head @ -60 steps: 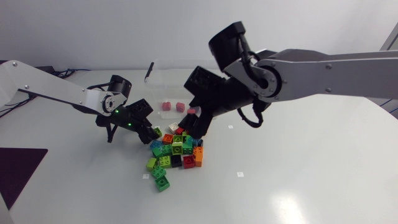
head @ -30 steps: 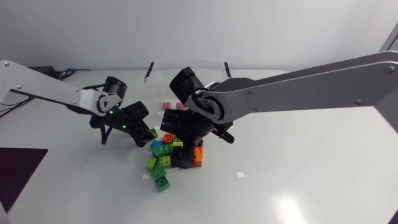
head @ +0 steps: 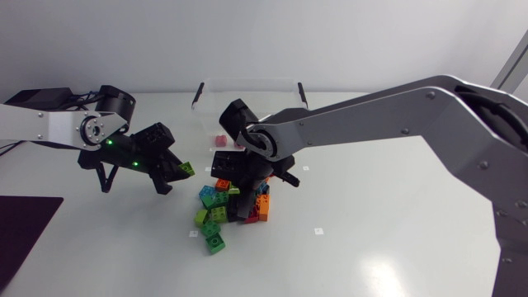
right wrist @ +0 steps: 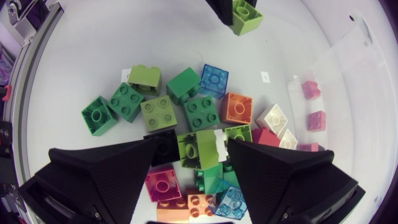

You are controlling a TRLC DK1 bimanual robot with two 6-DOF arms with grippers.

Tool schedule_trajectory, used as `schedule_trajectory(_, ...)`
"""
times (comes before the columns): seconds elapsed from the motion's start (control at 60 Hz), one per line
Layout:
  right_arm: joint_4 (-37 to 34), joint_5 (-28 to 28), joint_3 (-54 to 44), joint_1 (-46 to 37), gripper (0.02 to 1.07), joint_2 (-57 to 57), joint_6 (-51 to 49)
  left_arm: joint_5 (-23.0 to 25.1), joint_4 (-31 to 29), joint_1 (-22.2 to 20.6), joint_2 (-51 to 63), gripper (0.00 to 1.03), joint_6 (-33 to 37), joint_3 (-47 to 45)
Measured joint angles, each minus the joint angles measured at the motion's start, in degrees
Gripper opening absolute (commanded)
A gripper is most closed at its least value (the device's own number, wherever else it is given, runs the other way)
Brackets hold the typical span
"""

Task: Place the duplo bricks in the container

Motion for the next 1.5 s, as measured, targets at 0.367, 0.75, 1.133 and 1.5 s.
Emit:
schedule_trajectory(0.367, -1.0, -1.9, 0.3, -0.6, 0.46, 1.5, -0.4, 1.2, -3.3, 0.0, -7.7, 0.25, 0.0, -1.0)
schedule_trajectory(0.75, -3.1, -3.0, -0.3, -0.6, 0.28, 1.2, -0.4, 1.9, -5.0, 0.4, -10.3, 0.25, -0.3, -0.2)
schedule_trajectory(1.133, -3.2, -3.0, -3.6, -0.6, 0.27, -3.8, -0.3, 2.5, -5.2, 0.2, -10.3, 0.25, -2.6, 2.2)
schedule_trajectory(1.5, -3.3, -3.7, -4.0, -6.9, 0.27, -16.3, 1.6, 2.7, -1.6, -4.5, 0.2, 0.25, -14.8, 24.7)
